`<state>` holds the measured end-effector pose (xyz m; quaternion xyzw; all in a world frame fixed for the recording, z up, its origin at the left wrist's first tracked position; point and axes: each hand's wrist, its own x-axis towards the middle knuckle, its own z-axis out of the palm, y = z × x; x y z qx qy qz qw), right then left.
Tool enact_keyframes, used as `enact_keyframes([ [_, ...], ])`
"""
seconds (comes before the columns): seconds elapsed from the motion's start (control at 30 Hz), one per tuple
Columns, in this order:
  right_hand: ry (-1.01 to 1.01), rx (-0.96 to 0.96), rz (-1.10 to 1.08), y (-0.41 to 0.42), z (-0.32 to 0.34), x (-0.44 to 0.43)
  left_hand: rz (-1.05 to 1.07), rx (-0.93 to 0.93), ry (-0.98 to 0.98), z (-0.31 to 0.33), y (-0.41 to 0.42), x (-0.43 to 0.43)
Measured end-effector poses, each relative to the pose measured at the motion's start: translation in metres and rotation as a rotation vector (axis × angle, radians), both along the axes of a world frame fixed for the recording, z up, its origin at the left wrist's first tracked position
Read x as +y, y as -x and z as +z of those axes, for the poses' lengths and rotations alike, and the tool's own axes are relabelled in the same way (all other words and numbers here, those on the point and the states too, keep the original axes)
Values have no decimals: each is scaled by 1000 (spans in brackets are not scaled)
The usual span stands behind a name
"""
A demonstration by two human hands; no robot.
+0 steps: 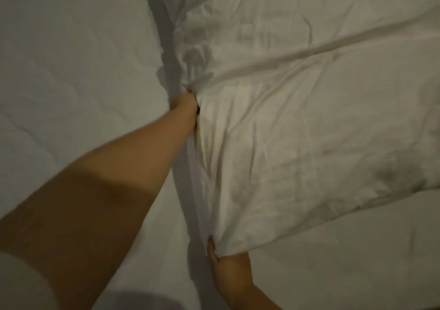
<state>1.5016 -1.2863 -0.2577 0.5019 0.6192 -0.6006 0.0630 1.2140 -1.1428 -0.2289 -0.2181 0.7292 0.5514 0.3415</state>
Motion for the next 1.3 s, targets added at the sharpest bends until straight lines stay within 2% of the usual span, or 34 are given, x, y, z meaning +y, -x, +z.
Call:
enact_keyframes([
  [0.07, -3, 68, -42, -8, -4, -8, 74, 32, 20, -7, 4, -1],
  [0.1, 15, 48, -26, -13, -5, -10, 40, 89, 82, -13, 2, -6],
  [0.17, -32, -35, 30, -24, -7, -10, -5, 83, 80, -25, -21, -26],
  [0.27, -404, -166, 127, -22, -16, -4, 11, -171, -131, -44, -81, -65],
  [0.3, -392, -218, 187, -16, -15, -5, -9, -218, -137, -51, -102, -79],
  [0.37, -173, -252, 233, -1, -2, -8, -20, -301, -113, -49, -142, -100],
  [0.43, -116, -156, 102, 8, 14, -9, -31, -323, -186, -34, -162, -106],
  [0.5, -134, -3, -87, 7, 32, -10, -42, -274, -162, -23, -161, -105],
  [0.53, -148, 3, -40, 4, 35, -9, -43, -266, -165, -26, -158, -109],
  [0.6, -171, -139, 323, -13, 30, -7, -135, -261, 19, -36, -160, -130],
  [0.63, -134, -252, 495, -22, 24, 0, -275, -295, 179, -40, -165, -142],
  [0.7, -87, -337, 594, -28, 15, 15, -521, -353, 434, -52, -186, -161],
  [0.73, -112, -321, 588, -29, 14, 18, -539, -332, 484, -55, -197, -168],
  [0.83, -313, -262, 583, -33, 24, 27, -231, -236, 333, -49, -230, -170],
  [0.9, -450, -258, 647, -34, 32, 27, -44, -290, 258, -44, -248, -168],
  [1.0, -576, -215, 631, -58, 47, 38, 106, -350, 198, -28, -281, -162],
  [1.17, -607, -186, 661, -128, 71, 96, -72, -320, 222, -5, -358, -124],
  [1.3, -678, -149, 617, -196, 92, 180, -221, -251, 104, 31, -432, -27],
])
